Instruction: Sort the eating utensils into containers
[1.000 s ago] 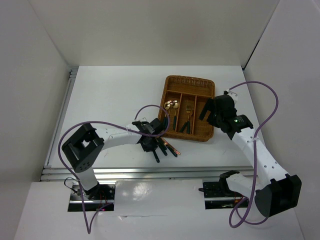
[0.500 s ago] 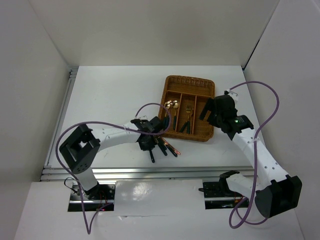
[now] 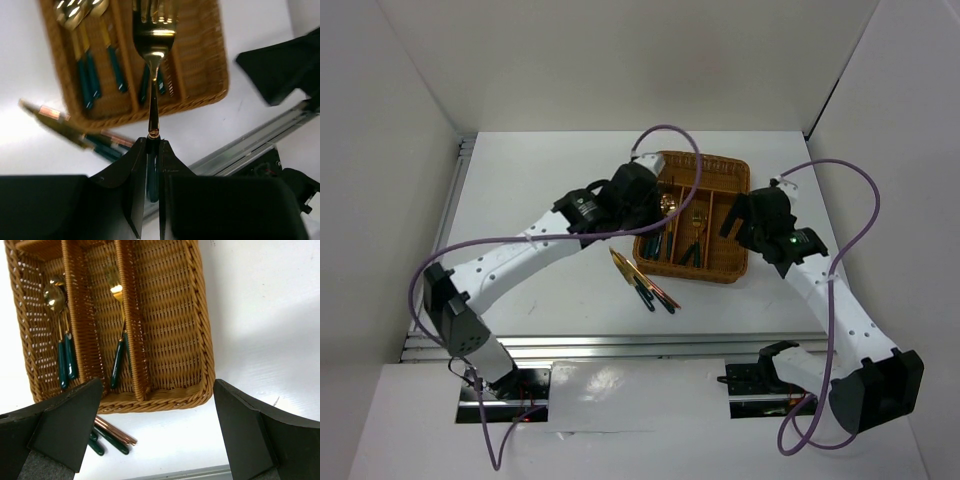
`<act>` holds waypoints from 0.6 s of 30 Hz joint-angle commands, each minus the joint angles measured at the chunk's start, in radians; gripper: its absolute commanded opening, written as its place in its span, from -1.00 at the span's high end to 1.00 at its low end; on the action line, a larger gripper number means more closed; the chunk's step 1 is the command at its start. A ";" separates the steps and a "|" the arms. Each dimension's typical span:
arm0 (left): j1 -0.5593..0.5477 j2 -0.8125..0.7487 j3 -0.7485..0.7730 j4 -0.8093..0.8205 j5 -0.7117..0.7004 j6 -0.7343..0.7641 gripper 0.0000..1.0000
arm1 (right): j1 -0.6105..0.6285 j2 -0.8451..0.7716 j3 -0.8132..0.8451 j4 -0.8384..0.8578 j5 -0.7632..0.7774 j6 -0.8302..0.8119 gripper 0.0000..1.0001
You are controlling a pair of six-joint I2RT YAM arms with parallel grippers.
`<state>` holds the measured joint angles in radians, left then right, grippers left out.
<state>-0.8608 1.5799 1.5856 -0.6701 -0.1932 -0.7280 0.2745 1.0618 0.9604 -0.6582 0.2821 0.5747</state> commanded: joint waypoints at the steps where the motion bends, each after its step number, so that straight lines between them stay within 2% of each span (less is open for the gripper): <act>1: -0.004 0.127 0.124 0.108 0.122 0.180 1.00 | -0.014 0.026 0.050 0.023 0.035 -0.015 -1.00; 6: 0.034 0.308 0.203 0.202 0.300 0.170 1.00 | -0.032 0.047 0.074 -0.041 0.109 0.007 -1.00; 10: 0.052 0.452 0.272 0.247 0.339 0.154 1.00 | -0.032 0.023 0.084 -0.096 0.180 0.056 -1.00; 14: 0.052 0.541 0.321 0.274 0.357 0.145 1.00 | -0.032 -0.014 0.093 -0.106 0.180 0.056 -1.00; 16: 0.063 0.574 0.330 0.274 0.357 0.133 0.93 | -0.032 -0.023 0.093 -0.106 0.180 0.047 -1.00; 18: 0.072 0.597 0.330 0.286 0.370 0.122 0.71 | -0.032 -0.034 0.103 -0.106 0.171 0.037 -1.00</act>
<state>-0.7963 2.1715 1.8603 -0.4530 0.1329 -0.6064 0.2478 1.0599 1.0084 -0.7467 0.4156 0.6102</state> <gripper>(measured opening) 0.232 0.997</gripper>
